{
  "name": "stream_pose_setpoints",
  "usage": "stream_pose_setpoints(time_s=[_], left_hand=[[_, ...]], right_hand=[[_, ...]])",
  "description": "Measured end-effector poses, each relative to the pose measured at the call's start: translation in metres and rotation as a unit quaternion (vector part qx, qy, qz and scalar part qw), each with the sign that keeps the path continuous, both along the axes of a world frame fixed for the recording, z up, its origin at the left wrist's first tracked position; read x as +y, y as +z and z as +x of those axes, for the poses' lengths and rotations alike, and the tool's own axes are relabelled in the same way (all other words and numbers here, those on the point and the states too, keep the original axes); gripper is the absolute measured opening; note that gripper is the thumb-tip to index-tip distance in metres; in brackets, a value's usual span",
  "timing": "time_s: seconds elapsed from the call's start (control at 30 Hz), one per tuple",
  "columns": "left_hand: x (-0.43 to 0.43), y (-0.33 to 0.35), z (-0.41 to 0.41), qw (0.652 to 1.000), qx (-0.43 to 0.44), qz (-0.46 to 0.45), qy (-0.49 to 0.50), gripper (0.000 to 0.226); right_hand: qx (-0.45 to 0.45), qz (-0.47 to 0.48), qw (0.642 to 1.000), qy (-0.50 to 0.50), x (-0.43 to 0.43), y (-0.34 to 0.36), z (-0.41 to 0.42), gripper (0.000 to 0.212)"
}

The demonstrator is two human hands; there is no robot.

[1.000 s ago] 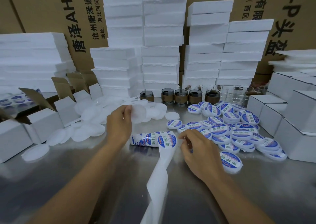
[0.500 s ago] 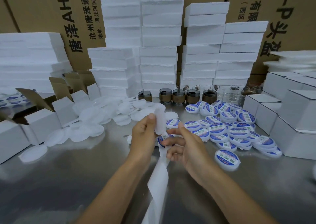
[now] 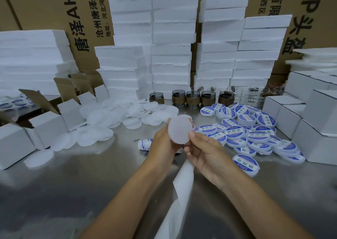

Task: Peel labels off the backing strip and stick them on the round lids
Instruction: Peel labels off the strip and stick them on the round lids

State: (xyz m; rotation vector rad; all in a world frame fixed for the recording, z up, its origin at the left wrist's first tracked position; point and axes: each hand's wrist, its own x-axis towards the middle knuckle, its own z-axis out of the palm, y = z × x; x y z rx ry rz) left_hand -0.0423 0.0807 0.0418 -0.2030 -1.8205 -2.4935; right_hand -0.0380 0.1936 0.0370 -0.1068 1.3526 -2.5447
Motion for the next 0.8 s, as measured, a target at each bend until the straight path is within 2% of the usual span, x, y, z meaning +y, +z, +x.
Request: stream_pose_setpoints(time_s=[0.07,0.13,0.33,0.4,0.47,0.53,0.6,0.67,0.73,0.8], left_hand=[[-0.003,0.001,-0.002,0.996,-0.014,0.068,-0.047,0.054],[-0.004,0.003,-0.001,0.994,-0.015,0.09,-0.062,0.061],[-0.006,0.004,0.0,0.988,-0.007,0.132,-0.074,0.055],[-0.007,0.002,0.0,0.991,0.012,0.12,-0.053,0.044],[-0.007,0.001,-0.001,0.996,0.022,0.088,-0.019,0.034],[-0.009,0.002,-0.002,0.997,0.018,0.07,0.011,0.028],[-0.013,0.002,-0.004,0.997,0.012,0.07,0.031,0.023],[-0.015,0.002,-0.005,0.996,0.002,0.078,0.044,0.018],[-0.016,0.001,-0.005,0.994,-0.015,0.085,0.061,0.017],[-0.016,-0.002,-0.007,0.991,-0.043,0.068,0.104,0.018]], right_hand=[[-0.002,0.008,1.0,-0.003,-0.001,-0.001,0.001,0.011],[-0.001,0.019,1.0,-0.005,-0.003,-0.002,0.001,0.011],[0.009,0.038,0.999,-0.015,-0.003,-0.004,0.001,0.014],[0.039,0.089,0.995,-0.028,-0.004,-0.006,0.002,0.014],[0.104,0.181,0.976,-0.066,-0.005,-0.009,0.004,0.015],[0.18,0.279,0.932,-0.145,-0.003,-0.012,0.005,0.016],[0.254,0.405,0.846,-0.235,0.002,-0.015,0.005,0.011],[0.287,0.526,0.755,-0.268,0.006,-0.019,0.004,0.01],[0.288,0.592,0.712,-0.244,0.008,-0.023,0.0,0.026],[0.282,0.622,0.698,-0.216,0.007,-0.025,-0.002,0.035]])
